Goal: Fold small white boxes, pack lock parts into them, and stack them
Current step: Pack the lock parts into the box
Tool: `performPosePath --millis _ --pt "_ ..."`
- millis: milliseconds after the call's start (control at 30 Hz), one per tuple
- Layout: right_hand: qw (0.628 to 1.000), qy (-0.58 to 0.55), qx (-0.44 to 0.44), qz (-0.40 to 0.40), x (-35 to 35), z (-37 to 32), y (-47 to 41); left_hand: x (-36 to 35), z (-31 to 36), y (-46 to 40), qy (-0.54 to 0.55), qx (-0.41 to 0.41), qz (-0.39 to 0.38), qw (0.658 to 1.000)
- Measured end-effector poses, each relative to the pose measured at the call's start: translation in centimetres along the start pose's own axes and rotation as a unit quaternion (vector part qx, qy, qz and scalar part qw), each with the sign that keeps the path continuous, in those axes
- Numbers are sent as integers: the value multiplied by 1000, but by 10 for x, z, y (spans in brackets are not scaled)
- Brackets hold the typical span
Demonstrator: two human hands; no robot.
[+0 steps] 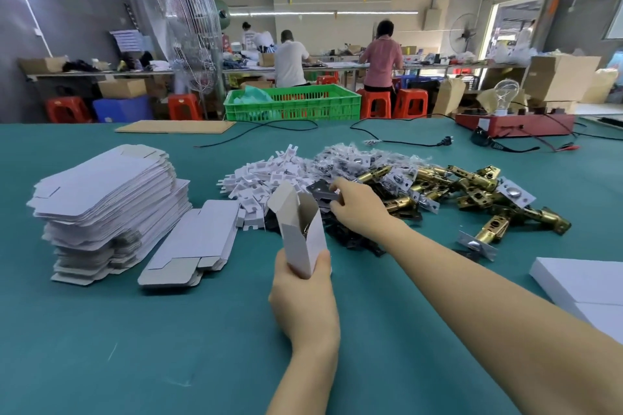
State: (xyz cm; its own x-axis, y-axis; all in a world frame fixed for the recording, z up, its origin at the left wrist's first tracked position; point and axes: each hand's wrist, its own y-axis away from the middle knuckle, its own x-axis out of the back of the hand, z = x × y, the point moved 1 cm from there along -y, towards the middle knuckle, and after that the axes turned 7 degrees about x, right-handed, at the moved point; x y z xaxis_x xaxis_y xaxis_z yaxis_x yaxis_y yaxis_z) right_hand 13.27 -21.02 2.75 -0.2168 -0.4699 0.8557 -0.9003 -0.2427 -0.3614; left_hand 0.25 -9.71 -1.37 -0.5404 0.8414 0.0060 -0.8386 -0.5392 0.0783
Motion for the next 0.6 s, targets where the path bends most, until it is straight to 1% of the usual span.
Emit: performPosePath --millis 67,167,300,367,433,500,600 --pt "1000 10 25 -4 -12 -6 -15 0 0 -1 -1 0 -6 1000" --pt "997 47 50 -43 -30 -13 -32 0 -1 -2 7 0 -12 1000" --pt "982 138 88 -98 -46 -13 -43 -1 -3 -2 2 1 -16 1000" --pt "982 123 104 -95 -52 -12 -37 -1 -3 -3 -3 1 -25 1000" --pt "985 111 115 -61 -53 -14 -37 -1 -3 -3 -5 -1 -30 1000" --pt "988 112 102 -38 -53 -12 -40 -1 -1 -2 -9 -5 -32 999" --pt "990 101 93 -27 -49 -13 -42 -1 -2 -1 -12 -12 -34 999"
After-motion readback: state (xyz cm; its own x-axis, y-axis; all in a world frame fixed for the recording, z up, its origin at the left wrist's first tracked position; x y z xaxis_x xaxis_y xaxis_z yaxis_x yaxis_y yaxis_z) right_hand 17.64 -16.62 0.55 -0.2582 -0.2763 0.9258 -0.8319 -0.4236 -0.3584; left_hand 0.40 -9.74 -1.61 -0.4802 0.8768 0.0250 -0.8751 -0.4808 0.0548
